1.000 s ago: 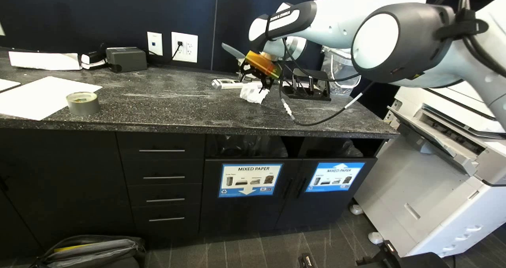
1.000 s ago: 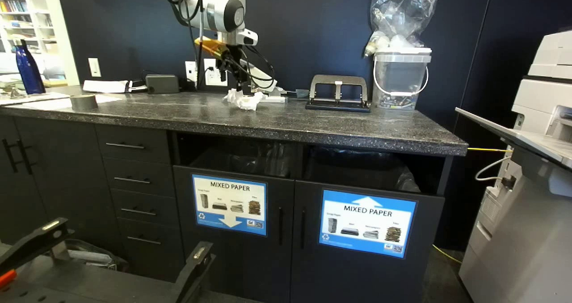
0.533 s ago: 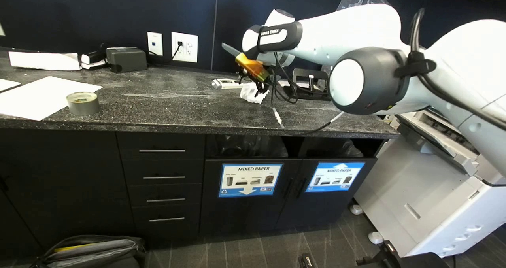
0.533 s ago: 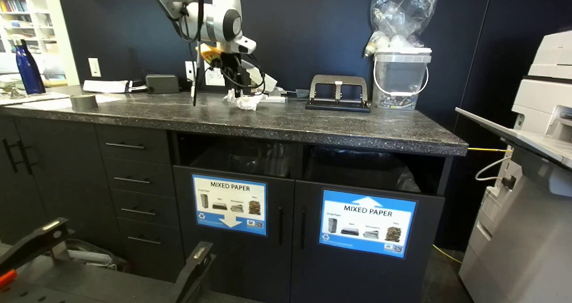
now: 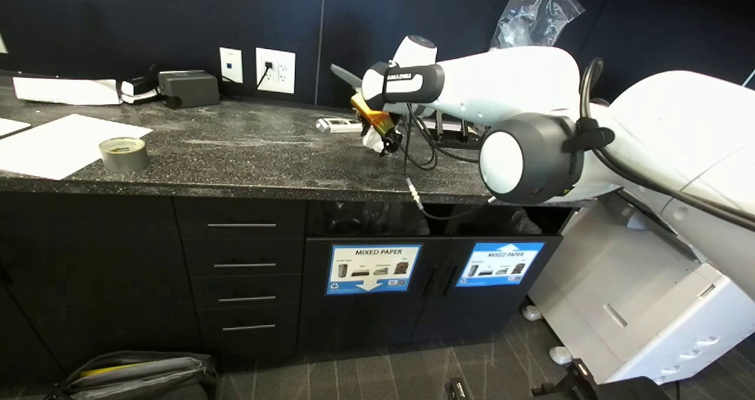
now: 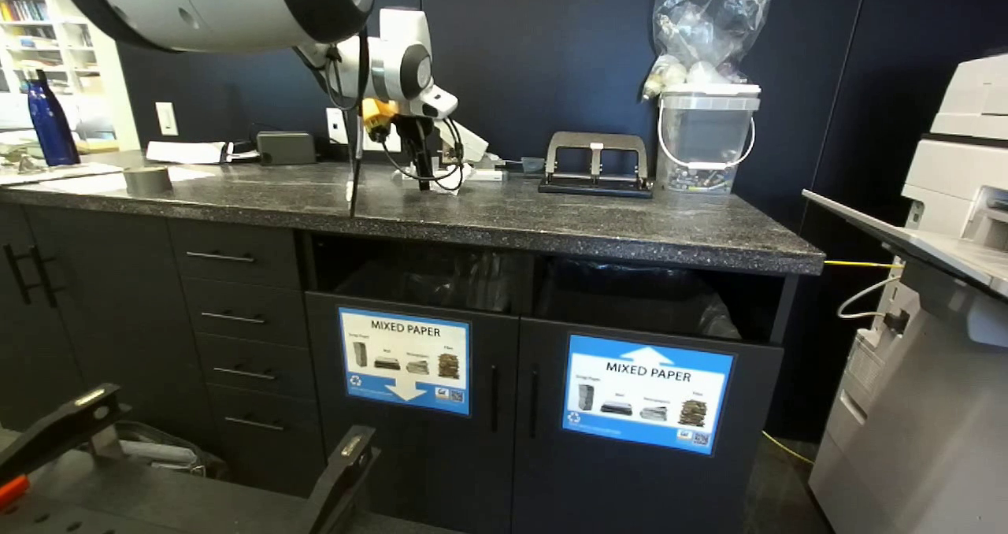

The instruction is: Put the tissues inside the rubbish bin.

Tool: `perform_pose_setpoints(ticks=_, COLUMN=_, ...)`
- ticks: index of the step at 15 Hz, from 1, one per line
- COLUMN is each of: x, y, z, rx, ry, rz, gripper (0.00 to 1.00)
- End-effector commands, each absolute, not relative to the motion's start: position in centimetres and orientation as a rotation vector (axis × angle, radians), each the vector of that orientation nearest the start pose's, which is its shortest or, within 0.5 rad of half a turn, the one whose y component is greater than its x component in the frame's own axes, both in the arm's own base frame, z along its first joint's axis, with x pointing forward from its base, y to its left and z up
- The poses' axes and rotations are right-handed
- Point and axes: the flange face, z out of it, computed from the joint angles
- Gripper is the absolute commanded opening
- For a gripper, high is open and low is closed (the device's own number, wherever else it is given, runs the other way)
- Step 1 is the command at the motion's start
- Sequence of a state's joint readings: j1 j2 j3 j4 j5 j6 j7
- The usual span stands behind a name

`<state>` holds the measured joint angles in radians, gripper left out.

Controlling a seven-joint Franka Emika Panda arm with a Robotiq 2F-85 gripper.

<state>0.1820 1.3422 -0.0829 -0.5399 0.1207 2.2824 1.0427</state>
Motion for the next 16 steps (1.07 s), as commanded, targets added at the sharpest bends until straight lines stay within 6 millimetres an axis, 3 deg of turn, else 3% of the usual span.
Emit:
perform_pose_setpoints(ticks=1, x=83.5, y=12.9, z=22.7, rx=-2.488, ry=1.298, rz=-0.557, gripper=1.00)
perform_pose_setpoints(ticks=10, x=83.8, y=13.8, z=23.3, rx=-2.529, ry=1.181, rz=-0.824, gripper=1.00)
perform_pose_setpoints(ticks=16, x=83.5, y=14.7, z=22.1, rx=-2.598, ry=1.107, rz=-0.775, gripper=1.00)
